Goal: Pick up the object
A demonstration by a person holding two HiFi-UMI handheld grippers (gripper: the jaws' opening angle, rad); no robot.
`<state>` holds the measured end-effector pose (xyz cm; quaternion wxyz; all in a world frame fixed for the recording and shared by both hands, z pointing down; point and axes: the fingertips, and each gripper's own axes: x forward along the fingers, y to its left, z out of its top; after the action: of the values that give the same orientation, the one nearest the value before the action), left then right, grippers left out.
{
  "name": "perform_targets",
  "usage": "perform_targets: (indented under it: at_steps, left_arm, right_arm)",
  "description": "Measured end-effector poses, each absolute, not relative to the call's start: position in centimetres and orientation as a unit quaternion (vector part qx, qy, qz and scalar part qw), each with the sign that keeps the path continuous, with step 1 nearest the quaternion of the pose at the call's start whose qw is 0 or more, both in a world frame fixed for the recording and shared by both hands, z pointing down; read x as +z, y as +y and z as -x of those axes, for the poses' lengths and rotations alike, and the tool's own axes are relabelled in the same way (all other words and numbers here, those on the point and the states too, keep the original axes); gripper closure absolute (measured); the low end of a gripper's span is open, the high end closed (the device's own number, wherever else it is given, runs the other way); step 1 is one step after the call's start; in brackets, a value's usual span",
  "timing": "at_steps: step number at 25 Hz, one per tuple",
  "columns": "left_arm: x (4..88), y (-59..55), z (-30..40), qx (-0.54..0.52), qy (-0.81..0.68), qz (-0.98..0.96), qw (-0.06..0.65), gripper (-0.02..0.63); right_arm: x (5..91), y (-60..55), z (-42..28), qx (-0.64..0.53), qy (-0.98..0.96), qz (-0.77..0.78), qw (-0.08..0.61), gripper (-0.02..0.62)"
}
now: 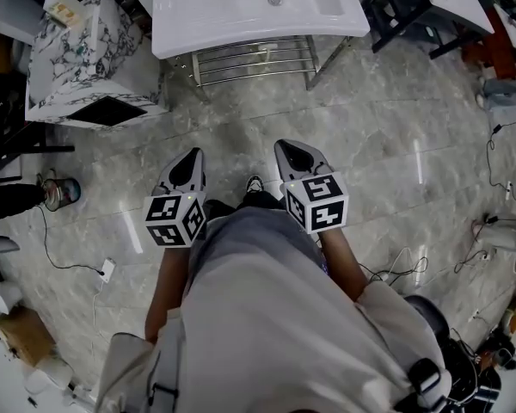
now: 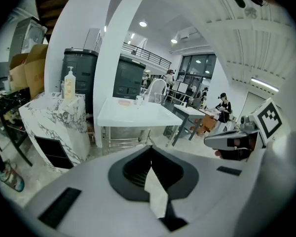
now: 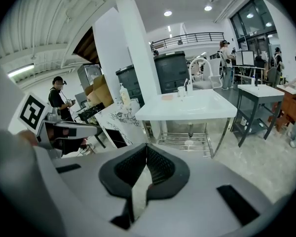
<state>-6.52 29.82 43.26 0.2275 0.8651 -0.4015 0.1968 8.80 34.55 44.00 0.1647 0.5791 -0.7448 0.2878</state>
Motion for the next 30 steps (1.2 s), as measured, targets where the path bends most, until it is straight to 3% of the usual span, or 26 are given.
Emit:
perform_targets:
  at_steps: [14, 30]
  left_arm:
    - [44.8, 27.4, 4.5, 0.216, -0.399, -0.857, 0.244, 0.603]
    - [43.8, 13.5, 3.2, 0.204, -0.384, -0.865, 0.251, 0.603]
  right_arm:
    - [46.1, 31.7, -11.0, 0.324, -0.731, -0.577, 0.166, 0.584]
    - [44.5, 18.1, -11.7, 0.317, -0.723, -0.589, 0.173, 0.584]
